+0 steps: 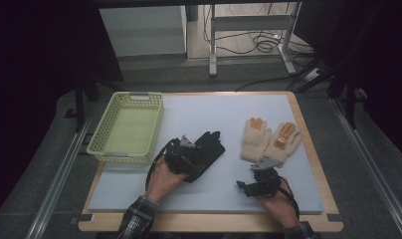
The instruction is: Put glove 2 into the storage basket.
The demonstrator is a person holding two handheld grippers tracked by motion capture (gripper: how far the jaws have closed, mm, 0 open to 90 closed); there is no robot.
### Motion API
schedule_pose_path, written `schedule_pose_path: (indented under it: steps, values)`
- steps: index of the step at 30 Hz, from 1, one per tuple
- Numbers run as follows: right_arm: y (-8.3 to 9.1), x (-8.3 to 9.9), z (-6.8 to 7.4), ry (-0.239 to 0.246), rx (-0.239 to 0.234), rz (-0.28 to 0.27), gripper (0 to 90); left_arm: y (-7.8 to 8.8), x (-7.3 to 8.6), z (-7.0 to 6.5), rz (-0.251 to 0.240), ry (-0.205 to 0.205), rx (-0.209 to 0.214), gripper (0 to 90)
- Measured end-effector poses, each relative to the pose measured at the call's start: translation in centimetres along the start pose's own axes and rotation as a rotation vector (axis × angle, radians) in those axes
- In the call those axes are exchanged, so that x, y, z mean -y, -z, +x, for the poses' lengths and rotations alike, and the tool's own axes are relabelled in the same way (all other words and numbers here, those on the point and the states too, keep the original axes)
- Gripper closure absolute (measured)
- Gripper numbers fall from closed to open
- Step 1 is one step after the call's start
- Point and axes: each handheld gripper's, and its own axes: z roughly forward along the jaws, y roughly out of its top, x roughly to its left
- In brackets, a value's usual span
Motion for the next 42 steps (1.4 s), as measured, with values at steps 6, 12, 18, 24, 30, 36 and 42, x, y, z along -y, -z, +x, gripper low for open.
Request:
schedule_pose_path:
  steps: [6,12,18,24,30,36,42]
  values:
    - [0.0,0.0,0.0,0.0,0.0,0.001,16.3,-1.6,-0.9,0.4,0.028,0.005,-0.008,0.0]
    - [0.0,0.0,0.0,0.0,0.0,0.0,16.3,-2.7,-1.0,0.7,0.067,0.016,0.034,0.0]
    - [0.0,0.0,0.0,0.0,0.0,0.0,16.3,-3.1,-0.9,-0.4,0.101,-0.025,-0.022,0.0]
    - [0.0,0.0,0.0,-0.001,0.0,0.0,16.3,-2.3,-1.2,0.0,0.11,-0.003,-0.032,17.7]
    - [0.0,0.0,0.0,0.0,0.0,0.0,16.3,-1.6,-1.1,1.1,0.095,0.028,-0.025,56.1]
    - [0.0,0.0,0.0,0.0,0.0,0.001,16.3,-1.0,-1.3,2.0,0.092,0.052,0.0,65.0]
    - [0.0,0.0,0.0,-0.001,0.0,0.0,16.3,1.2,-2.3,2.7,0.048,0.061,-0.026,64.6]
